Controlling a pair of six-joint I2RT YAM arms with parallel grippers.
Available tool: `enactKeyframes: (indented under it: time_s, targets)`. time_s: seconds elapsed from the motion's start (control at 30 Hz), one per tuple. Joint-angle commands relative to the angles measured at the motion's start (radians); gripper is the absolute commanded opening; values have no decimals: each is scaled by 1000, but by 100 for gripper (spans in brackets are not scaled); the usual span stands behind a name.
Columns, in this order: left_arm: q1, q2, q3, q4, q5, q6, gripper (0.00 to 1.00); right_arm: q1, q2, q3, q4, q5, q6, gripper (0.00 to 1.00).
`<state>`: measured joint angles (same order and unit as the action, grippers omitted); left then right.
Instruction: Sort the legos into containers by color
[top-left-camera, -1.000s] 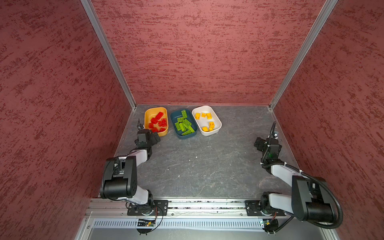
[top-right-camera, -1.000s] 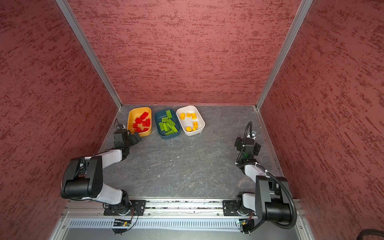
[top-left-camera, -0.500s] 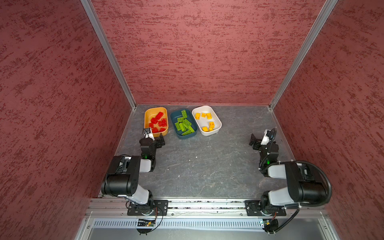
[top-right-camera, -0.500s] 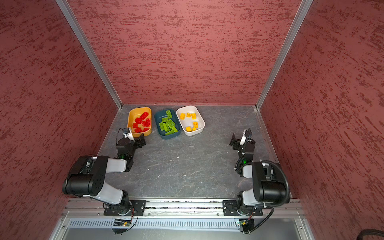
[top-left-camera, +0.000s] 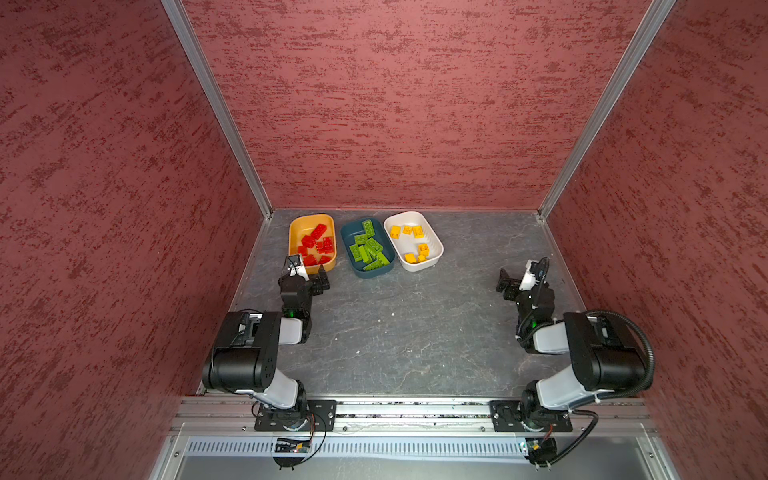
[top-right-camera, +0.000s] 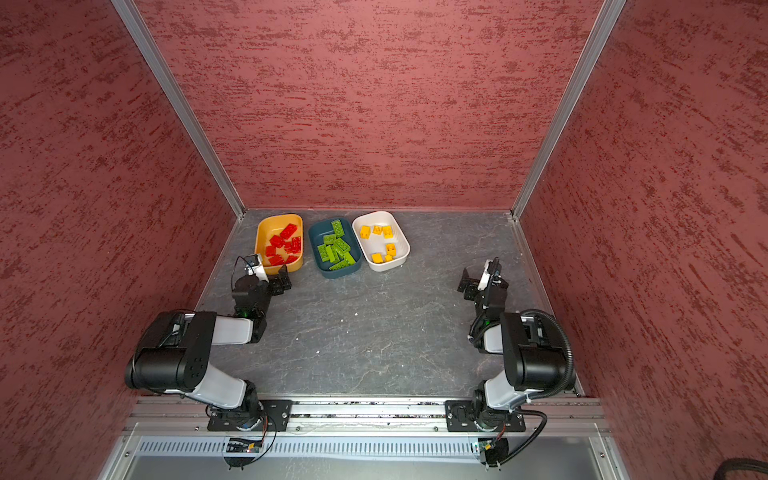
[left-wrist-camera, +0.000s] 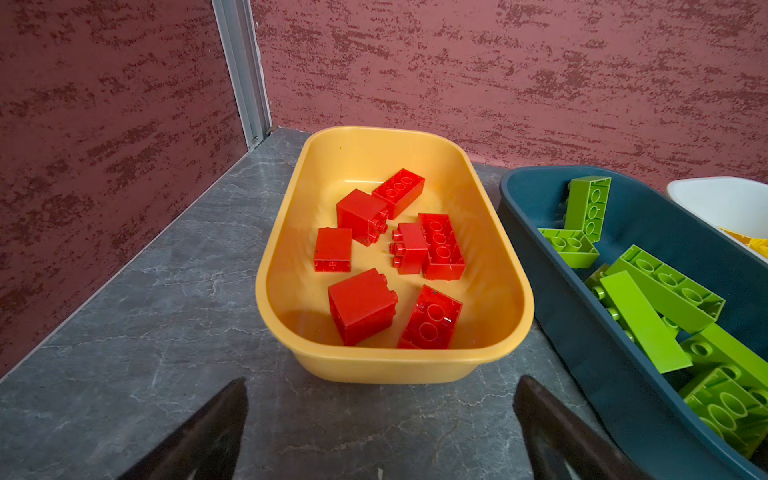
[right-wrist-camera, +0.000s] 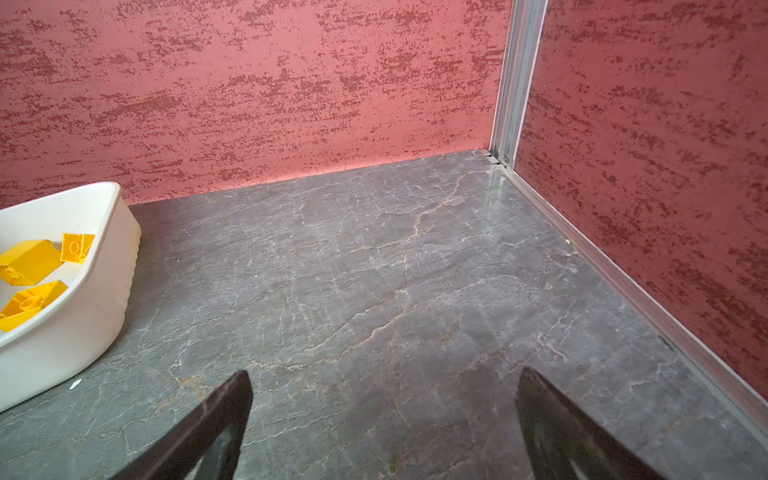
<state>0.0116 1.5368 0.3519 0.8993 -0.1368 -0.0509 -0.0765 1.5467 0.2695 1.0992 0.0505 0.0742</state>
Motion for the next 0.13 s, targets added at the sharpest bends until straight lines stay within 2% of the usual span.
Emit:
enactKeyframes:
  time_s: [0.0, 0.1]
  targets:
    - [0, -3, 7, 32, -9, 13, 100, 12, -3, 24, 24, 25, -25, 99]
    - [0, -2, 8, 32, -9, 12, 99, 13, -7, 18, 33, 25, -26, 99]
